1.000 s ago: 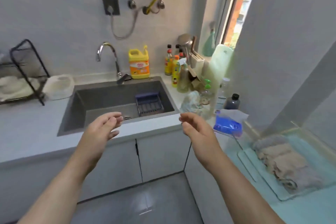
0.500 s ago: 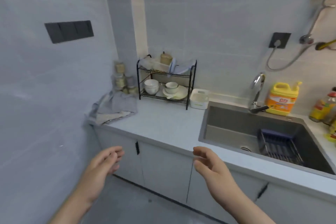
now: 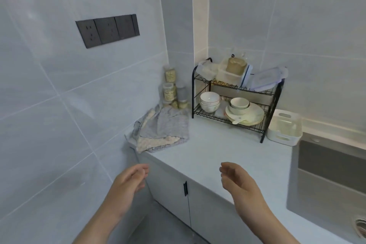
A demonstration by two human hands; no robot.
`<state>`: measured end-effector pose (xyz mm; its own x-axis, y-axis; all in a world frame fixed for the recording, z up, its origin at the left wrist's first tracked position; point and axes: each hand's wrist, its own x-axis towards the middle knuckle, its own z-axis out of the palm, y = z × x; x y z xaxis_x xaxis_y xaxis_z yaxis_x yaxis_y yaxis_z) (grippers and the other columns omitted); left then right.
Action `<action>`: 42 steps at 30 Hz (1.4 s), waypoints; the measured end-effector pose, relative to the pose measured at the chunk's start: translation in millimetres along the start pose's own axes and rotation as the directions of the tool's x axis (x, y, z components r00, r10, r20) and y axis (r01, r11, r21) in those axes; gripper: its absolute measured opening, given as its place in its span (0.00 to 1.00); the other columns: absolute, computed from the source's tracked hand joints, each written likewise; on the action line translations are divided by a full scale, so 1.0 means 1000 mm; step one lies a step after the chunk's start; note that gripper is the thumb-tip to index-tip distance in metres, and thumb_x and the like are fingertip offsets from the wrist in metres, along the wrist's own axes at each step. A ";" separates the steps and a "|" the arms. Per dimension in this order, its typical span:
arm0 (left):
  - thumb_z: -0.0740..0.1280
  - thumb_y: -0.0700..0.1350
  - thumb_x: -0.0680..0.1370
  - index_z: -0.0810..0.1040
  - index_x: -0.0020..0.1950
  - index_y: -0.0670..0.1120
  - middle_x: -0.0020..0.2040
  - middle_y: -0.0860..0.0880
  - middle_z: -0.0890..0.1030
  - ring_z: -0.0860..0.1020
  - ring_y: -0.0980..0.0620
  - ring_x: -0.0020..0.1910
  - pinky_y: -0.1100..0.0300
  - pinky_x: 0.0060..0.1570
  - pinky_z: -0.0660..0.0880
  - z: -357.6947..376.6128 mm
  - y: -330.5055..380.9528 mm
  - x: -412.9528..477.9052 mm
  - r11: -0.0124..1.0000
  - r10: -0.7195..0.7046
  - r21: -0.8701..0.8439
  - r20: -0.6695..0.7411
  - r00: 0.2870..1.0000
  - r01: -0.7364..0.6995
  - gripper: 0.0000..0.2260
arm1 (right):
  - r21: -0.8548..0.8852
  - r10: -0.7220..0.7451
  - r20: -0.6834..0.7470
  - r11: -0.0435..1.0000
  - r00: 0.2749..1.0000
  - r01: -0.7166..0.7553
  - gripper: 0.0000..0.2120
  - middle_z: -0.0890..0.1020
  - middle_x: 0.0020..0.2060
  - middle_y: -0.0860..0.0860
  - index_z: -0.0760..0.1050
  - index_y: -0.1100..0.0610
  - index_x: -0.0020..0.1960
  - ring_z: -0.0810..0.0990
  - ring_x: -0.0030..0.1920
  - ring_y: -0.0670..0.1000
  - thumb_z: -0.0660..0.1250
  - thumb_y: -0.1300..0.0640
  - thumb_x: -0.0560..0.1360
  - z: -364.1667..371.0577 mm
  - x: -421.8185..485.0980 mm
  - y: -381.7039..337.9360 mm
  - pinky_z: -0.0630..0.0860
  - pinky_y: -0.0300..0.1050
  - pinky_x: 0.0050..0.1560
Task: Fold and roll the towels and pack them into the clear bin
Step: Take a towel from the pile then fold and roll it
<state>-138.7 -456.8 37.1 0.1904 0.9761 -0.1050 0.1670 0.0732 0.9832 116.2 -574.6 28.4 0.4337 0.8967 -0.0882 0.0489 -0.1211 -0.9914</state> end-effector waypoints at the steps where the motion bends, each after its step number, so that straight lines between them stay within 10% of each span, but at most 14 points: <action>1: 0.60 0.40 0.81 0.80 0.54 0.45 0.54 0.48 0.82 0.79 0.52 0.56 0.59 0.52 0.76 0.005 0.002 0.017 1.000 0.000 0.017 0.001 1.000 0.000 0.09 | -0.004 0.009 0.005 1.000 1.000 -0.009 0.13 0.81 0.55 0.42 0.76 0.46 0.56 0.77 0.57 0.38 0.63 0.62 0.78 0.002 0.019 0.001 0.72 0.39 0.57; 10: 0.67 0.50 0.78 0.80 0.55 0.56 0.55 0.56 0.82 0.78 0.59 0.57 0.54 0.63 0.73 -0.006 0.001 0.158 0.979 -0.068 0.195 0.066 0.995 0.054 0.07 | -0.197 0.042 0.112 0.980 0.993 -0.019 0.14 0.78 0.57 0.43 0.73 0.50 0.62 0.74 0.58 0.37 0.63 0.61 0.79 0.049 0.171 0.003 0.69 0.30 0.51; 16: 0.65 0.44 0.79 0.75 0.55 0.59 0.54 0.60 0.78 0.77 0.60 0.55 0.67 0.50 0.71 -0.019 -0.013 0.275 0.896 -0.088 0.444 0.175 0.981 0.001 0.10 | -0.392 0.076 0.058 0.919 0.995 -0.048 0.14 0.78 0.56 0.44 0.73 0.50 0.62 0.75 0.60 0.45 0.64 0.60 0.78 0.087 0.261 0.026 0.68 0.36 0.57; 25: 0.70 0.48 0.74 0.77 0.65 0.52 0.57 0.62 0.75 0.75 0.61 0.55 0.69 0.55 0.68 -0.007 -0.080 0.429 0.508 -0.142 0.719 0.614 0.777 -0.475 0.18 | -0.650 0.111 0.119 0.760 0.987 -0.007 0.21 0.77 0.61 0.52 0.73 0.54 0.68 0.74 0.62 0.51 0.66 0.60 0.76 0.161 0.380 0.088 0.64 0.29 0.59; 29: 0.75 0.57 0.65 0.74 0.57 0.62 0.53 0.66 0.73 0.73 0.64 0.53 0.61 0.58 0.72 -0.007 -0.103 0.452 0.515 -0.112 0.649 0.699 0.707 -0.560 0.21 | -0.697 0.055 0.191 0.711 0.980 0.096 0.17 0.78 0.59 0.53 0.81 0.54 0.60 0.74 0.61 0.50 0.73 0.57 0.72 0.173 0.405 0.118 0.69 0.37 0.63; 37: 0.70 0.44 0.76 0.79 0.41 0.52 0.33 0.53 0.78 0.77 0.57 0.36 0.60 0.35 0.70 -0.018 -0.119 0.451 0.579 0.215 0.600 0.541 0.813 -0.552 0.05 | -0.735 -0.358 0.062 0.615 0.932 0.285 0.11 0.78 0.40 0.49 0.77 0.56 0.46 0.74 0.42 0.49 0.59 0.52 0.81 0.170 0.424 0.106 0.71 0.44 0.44; 42: 0.66 0.40 0.77 0.80 0.49 0.49 0.43 0.49 0.81 0.76 0.48 0.44 0.56 0.39 0.67 -0.013 -0.100 0.464 0.628 0.537 0.533 0.231 0.811 -0.567 0.06 | -0.845 -0.374 0.140 0.438 0.917 0.308 0.26 0.70 0.50 0.49 0.69 0.52 0.63 0.69 0.49 0.48 0.69 0.40 0.72 0.176 0.417 0.095 0.69 0.44 0.48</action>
<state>-79.6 -9.0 -108.2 0.4676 0.7841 0.4082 0.5127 -0.6167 0.5973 143.0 -136.8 -119.3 0.2536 0.9268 0.2769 0.9149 -0.1368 -0.3799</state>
